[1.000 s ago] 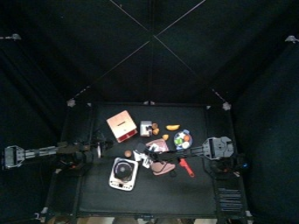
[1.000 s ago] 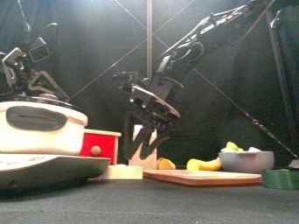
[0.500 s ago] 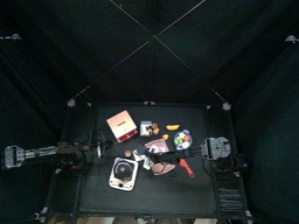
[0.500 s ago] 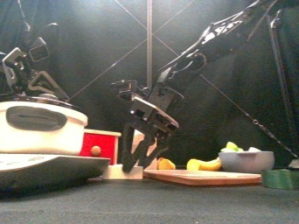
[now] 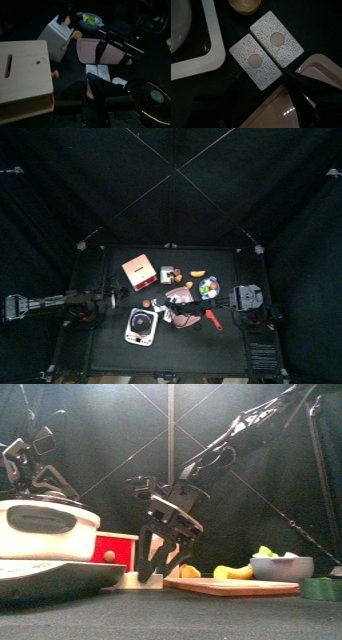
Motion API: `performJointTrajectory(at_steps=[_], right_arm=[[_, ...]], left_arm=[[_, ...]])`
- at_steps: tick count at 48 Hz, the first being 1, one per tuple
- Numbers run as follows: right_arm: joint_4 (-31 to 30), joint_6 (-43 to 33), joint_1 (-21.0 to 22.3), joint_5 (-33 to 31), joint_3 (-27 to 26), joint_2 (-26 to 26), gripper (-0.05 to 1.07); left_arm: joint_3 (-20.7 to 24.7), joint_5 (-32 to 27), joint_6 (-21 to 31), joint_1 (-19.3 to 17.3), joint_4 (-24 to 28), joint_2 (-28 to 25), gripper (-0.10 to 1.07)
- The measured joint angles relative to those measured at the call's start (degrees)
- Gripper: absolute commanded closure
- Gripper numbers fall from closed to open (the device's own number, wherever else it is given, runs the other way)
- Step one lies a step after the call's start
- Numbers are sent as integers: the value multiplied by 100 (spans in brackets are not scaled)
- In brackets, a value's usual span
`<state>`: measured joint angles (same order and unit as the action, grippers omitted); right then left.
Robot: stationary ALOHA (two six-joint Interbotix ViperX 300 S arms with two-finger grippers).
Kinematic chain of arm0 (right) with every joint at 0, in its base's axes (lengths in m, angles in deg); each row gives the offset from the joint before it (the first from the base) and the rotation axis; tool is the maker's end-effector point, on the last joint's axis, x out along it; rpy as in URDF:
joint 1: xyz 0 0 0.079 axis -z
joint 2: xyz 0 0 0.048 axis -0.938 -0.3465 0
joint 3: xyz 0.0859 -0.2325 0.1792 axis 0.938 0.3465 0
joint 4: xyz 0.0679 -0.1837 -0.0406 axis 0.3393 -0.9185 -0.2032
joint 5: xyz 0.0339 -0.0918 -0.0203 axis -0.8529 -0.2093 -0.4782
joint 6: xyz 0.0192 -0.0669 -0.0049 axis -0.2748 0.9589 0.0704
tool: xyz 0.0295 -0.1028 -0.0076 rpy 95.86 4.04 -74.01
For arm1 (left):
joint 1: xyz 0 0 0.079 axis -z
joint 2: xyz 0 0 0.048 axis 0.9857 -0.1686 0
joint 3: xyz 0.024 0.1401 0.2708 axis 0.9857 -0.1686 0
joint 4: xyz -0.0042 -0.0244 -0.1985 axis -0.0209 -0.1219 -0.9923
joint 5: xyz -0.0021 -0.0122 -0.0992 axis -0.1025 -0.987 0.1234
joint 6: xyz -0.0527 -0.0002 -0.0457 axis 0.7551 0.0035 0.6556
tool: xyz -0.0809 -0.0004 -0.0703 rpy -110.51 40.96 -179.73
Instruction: Grab rice
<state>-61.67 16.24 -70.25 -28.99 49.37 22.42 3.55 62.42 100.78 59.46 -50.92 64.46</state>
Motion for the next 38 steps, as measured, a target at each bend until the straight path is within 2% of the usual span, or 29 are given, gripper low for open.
performJointTrajectory(at_steps=[24,38], right_arm=[[-132,9,-9,-220,-167,-9,9],[35,9,-193,-281,-105,-26,9]], left_arm=[[0,0,0,-9,0,9,42],[0,0,0,-9,0,0,42]])
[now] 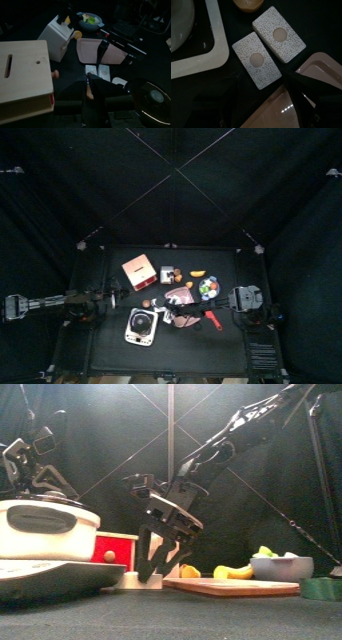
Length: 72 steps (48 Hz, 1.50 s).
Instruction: Grab rice
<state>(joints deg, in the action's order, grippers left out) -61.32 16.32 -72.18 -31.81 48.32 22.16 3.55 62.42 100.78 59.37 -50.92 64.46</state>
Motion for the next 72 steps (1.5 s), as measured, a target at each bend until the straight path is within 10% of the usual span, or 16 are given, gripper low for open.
performJointTrajectory(at_steps=[72], right_arm=[[35,-44,-26,-554,-167,299,32]], left_arm=[[0,0,0,0,0,9,42]])
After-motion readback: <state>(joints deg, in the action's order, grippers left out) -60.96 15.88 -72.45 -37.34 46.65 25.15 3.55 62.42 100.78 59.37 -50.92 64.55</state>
